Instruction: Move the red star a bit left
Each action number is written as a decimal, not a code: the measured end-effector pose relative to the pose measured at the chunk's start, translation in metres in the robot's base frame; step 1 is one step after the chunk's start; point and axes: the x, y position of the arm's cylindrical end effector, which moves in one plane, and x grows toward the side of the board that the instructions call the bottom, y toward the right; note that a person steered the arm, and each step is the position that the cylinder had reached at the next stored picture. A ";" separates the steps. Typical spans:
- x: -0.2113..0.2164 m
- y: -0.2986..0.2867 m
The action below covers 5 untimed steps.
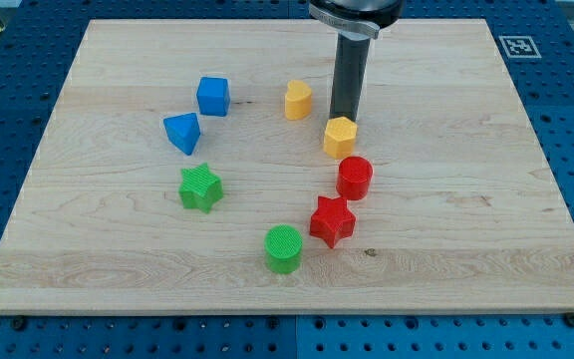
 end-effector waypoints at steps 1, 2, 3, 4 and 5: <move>-0.001 0.000; -0.006 0.032; 0.003 0.073; 0.053 0.091; 0.101 0.093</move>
